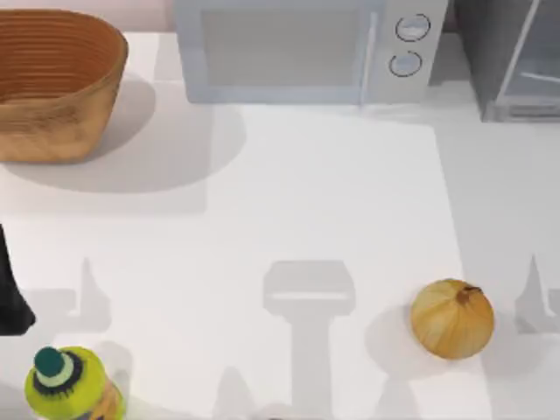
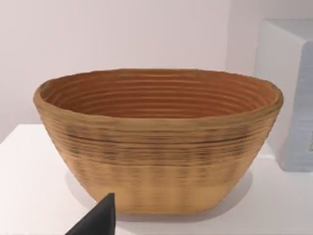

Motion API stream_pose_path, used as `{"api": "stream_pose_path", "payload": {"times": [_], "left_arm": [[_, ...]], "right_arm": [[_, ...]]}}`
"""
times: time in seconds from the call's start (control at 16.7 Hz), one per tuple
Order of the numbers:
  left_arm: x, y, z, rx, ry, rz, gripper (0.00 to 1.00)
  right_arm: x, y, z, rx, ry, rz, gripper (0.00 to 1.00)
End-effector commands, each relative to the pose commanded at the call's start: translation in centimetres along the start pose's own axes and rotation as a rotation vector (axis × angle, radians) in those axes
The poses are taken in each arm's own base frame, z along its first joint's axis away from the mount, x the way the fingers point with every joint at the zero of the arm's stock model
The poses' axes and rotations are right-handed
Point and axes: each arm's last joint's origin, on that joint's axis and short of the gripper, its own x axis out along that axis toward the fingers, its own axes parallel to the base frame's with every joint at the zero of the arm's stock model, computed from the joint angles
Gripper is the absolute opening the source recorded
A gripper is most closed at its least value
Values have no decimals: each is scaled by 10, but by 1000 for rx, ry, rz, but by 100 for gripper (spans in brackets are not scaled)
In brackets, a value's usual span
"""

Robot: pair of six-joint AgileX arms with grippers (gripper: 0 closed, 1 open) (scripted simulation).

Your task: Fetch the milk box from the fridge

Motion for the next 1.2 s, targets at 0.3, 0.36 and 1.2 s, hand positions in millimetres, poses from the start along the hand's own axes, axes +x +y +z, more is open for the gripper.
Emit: {"api": "stream_pose_path", "payload": {"times": [0.3,0.36,1.2], "left_arm": [[0,0,0,0,0,0,100],[0,0,0,0,0,0,100],[0,0,0,0,0,0,100]], "right_arm": [[4,-1,0,3,9,8,100],[6,-2,0,4,11,11,100],[90,-66,-1,-20,-44,10,100]]}}
